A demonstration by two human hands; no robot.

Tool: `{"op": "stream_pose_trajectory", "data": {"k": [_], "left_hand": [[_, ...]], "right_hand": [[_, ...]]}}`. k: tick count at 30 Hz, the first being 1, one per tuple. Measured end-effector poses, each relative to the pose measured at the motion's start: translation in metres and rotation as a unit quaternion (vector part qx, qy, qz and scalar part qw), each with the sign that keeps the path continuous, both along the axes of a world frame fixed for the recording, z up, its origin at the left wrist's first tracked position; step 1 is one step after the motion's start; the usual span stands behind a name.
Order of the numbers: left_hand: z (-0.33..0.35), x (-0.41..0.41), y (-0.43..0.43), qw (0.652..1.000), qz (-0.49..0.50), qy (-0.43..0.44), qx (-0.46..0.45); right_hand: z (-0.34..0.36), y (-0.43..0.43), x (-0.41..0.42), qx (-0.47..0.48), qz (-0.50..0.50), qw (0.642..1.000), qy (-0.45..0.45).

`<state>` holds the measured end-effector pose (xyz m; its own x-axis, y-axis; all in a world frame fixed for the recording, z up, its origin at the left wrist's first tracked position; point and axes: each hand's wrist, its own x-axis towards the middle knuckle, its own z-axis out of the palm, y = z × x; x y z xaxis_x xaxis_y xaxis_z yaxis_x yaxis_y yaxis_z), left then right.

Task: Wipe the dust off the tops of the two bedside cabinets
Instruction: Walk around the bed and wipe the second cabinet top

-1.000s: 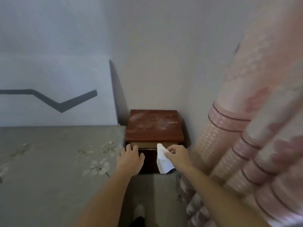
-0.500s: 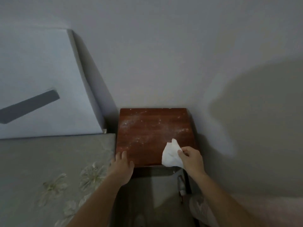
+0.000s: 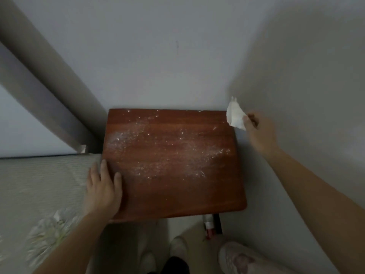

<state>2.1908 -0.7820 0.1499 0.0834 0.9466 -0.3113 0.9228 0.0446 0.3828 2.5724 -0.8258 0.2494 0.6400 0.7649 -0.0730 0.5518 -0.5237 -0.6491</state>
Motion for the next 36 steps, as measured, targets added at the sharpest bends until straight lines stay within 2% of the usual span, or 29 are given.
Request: {"op": "stream_pose_trajectory", "data": {"k": [3,6,8,12,14,16,18,21,23,25,27,28,29,31,33,34,36], "left_hand": [[-0.013,0.002,0.011,0.999,0.026,-0.019,0.008],[-0.021,0.007,0.012,0.998,0.043,-0.032,0.011],[-0.023,0.009,0.011,0.998,0.053,-0.027,0.022],[-0.025,0.008,0.01,0.995,0.072,-0.06,0.035],[-0.025,0.009,0.01,0.994,0.079,-0.066,0.034],[-0.024,0.01,0.011,0.993,0.081,-0.07,0.039],[-0.024,0.01,0.013,0.993,0.081,-0.073,0.045],[-0.023,0.009,0.013,0.992,0.084,-0.081,0.041],[-0.021,0.01,0.012,0.991,0.089,-0.091,0.037],[-0.019,0.011,0.013,0.991,0.089,-0.096,0.035],[-0.018,0.012,0.014,0.991,0.086,-0.096,0.035],[-0.018,0.012,0.014,0.991,0.088,-0.096,0.034],[-0.018,0.013,0.014,0.991,0.09,-0.096,0.034],[-0.02,0.012,0.014,0.991,0.092,-0.093,0.033],[-0.022,0.011,0.015,0.991,0.091,-0.088,0.032],[-0.022,0.01,0.016,0.991,0.091,-0.09,0.032],[-0.023,0.01,0.016,0.991,0.092,-0.092,0.032]], "right_hand": [[-0.04,-0.003,0.004,-0.096,0.088,0.992,-0.006],[-0.063,-0.003,-0.005,-0.097,0.098,0.99,0.004],[-0.077,0.005,-0.011,-0.098,0.117,0.986,-0.059],[-0.124,0.022,-0.009,-0.201,0.173,0.945,-0.191],[-0.139,0.032,-0.008,-0.22,0.156,0.931,-0.246],[-0.14,0.049,-0.017,-0.194,0.086,0.95,-0.231],[-0.137,0.064,-0.036,-0.149,0.077,0.962,-0.218],[-0.132,0.06,-0.073,-0.102,0.201,0.95,-0.215],[-0.125,0.039,-0.09,-0.109,0.31,0.923,-0.2],[-0.125,0.019,-0.077,-0.126,0.374,0.897,-0.198],[-0.135,0.006,-0.039,-0.172,0.362,0.879,-0.258],[-0.141,0.007,-0.017,-0.202,0.326,0.876,-0.292],[-0.144,0.013,0.0,-0.23,0.269,0.884,-0.305],[-0.149,0.038,0.015,-0.244,0.142,0.925,-0.253],[-0.152,0.074,-0.001,-0.225,0.083,0.942,-0.236],[-0.154,0.089,-0.019,-0.213,0.089,0.944,-0.236],[-0.149,0.107,-0.073,-0.181,0.18,0.932,-0.259]]}}
